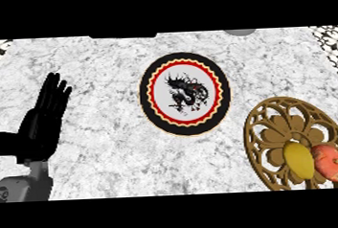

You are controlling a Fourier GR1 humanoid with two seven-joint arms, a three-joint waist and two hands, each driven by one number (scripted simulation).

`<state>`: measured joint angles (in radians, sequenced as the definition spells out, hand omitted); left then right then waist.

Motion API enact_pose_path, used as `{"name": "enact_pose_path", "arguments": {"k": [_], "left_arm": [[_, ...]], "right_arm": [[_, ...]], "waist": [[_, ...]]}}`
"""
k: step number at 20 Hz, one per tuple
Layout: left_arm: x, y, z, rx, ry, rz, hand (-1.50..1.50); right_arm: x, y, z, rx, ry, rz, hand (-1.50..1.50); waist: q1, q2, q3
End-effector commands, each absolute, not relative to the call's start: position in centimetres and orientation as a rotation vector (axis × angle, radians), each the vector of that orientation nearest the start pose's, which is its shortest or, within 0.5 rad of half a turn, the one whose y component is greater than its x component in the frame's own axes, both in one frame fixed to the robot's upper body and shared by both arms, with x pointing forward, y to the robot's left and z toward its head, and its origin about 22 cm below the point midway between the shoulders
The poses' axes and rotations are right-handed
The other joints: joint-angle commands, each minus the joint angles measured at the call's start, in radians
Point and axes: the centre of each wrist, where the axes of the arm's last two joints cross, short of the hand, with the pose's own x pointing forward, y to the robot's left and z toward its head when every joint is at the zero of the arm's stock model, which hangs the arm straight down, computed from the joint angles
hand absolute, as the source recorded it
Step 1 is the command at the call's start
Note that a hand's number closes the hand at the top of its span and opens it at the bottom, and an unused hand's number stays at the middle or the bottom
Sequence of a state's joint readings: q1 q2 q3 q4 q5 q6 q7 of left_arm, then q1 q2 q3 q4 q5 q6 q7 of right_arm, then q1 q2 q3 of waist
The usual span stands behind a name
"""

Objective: Pick the lemon from the placemat and place it in the plate

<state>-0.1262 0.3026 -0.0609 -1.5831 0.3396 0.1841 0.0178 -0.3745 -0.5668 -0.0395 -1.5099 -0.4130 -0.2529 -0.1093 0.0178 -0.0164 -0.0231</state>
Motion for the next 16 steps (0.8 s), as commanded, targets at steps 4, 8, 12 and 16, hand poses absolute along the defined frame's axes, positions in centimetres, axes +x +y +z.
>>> {"name": "enact_pose_path", "arguments": {"k": [4, 8, 12, 16], "left_arm": [[28.7, 27.5, 9.2, 0.114, -1.772, -0.112, 0.0], [28.5, 27.9, 9.3, 0.125, -1.765, -0.184, 0.0], [28.7, 29.1, 9.5, 0.153, -1.742, -0.225, 0.0], [29.3, 29.2, 9.1, 0.158, -1.737, -0.219, 0.0]], "right_arm": [[30.2, -22.3, 12.1, 0.171, -1.939, 0.381, 1.5], [30.2, -29.0, 11.2, -0.506, -1.683, 0.894, 1.5], [24.8, -20.8, 1.2, -0.353, -1.681, 0.587, -1.5], [22.4, -19.1, -0.3, -0.293, -1.824, 0.353, -1.5]], "waist": [[0.0, 0.017, 0.023], [-0.019, 0.015, -0.001], [-0.028, 0.017, 0.024], [-0.032, 0.018, 0.024]]}}
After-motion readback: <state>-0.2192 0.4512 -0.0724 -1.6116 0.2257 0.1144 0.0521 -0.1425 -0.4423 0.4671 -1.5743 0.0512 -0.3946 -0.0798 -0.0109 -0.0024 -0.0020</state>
